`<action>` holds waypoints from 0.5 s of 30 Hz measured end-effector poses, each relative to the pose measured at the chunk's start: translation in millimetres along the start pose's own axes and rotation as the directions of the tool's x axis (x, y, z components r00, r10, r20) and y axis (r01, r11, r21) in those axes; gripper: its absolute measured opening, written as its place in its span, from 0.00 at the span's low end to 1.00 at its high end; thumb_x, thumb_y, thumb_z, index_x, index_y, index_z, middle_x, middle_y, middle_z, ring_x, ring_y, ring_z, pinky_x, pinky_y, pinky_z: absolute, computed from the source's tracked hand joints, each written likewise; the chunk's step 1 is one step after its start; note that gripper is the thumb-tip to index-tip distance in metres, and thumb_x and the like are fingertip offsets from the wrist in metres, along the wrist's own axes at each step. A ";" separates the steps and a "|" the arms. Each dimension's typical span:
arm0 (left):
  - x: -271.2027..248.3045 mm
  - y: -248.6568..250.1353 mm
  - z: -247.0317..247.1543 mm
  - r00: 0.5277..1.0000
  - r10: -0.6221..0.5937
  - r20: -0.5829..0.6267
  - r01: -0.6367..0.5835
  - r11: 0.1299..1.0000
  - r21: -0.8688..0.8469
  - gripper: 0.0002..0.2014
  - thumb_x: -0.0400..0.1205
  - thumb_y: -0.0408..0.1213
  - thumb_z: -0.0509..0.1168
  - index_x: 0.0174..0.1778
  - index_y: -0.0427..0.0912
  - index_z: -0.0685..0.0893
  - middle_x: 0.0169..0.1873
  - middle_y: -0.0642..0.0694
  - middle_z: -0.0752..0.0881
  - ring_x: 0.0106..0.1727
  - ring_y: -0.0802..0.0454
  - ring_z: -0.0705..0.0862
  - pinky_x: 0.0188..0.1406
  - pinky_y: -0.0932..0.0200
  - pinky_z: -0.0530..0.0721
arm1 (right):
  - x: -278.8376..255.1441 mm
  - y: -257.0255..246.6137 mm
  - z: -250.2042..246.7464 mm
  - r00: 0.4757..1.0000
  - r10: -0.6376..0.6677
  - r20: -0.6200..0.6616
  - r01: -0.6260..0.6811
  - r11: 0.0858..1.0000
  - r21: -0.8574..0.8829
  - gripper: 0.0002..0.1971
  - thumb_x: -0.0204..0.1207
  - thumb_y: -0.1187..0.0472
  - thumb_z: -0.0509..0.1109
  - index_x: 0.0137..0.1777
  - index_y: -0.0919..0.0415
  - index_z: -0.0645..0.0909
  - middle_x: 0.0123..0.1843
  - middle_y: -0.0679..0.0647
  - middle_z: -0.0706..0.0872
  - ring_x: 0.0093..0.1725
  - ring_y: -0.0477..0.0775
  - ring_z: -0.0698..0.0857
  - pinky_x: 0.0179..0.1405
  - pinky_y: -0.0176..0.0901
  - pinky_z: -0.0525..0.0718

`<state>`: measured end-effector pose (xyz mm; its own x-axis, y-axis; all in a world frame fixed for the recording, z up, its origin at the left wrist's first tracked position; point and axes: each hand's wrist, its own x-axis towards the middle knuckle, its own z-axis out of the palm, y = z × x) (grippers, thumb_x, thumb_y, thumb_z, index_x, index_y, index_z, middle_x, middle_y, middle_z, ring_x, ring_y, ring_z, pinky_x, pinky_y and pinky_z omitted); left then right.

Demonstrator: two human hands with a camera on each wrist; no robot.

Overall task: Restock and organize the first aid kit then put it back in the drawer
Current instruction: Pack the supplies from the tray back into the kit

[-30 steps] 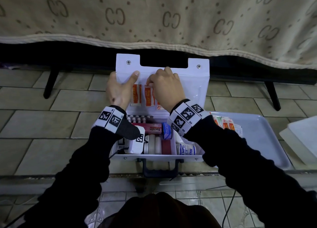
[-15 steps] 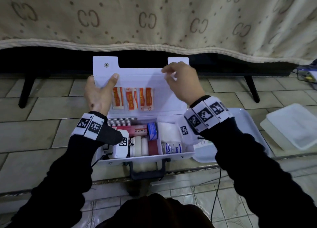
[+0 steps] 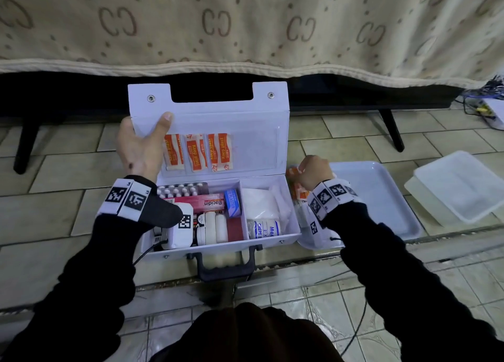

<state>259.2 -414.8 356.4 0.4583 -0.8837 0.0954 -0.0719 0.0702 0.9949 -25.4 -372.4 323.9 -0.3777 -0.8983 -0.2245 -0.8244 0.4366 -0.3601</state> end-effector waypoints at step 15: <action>-0.5 -0.3 -0.1 1.000 -0.011 -0.001 0.011 1.000 -0.003 0.16 0.72 0.46 0.75 0.50 0.46 0.79 0.49 0.53 0.86 0.49 0.59 0.85 0.47 0.67 0.82 | 2.8 0.0 -5.5 1.000 0.018 0.026 -0.019 0.998 0.053 0.19 0.66 0.64 0.77 0.58 0.68 0.81 0.57 0.64 0.85 0.53 0.61 0.83 0.47 0.45 0.80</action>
<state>259.1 -414.3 356.1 0.4598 -0.8840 0.0846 -0.0639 0.0620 0.9960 -28.7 -375.2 328.3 -0.3815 -0.8888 -0.2539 -0.7937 0.4557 -0.4028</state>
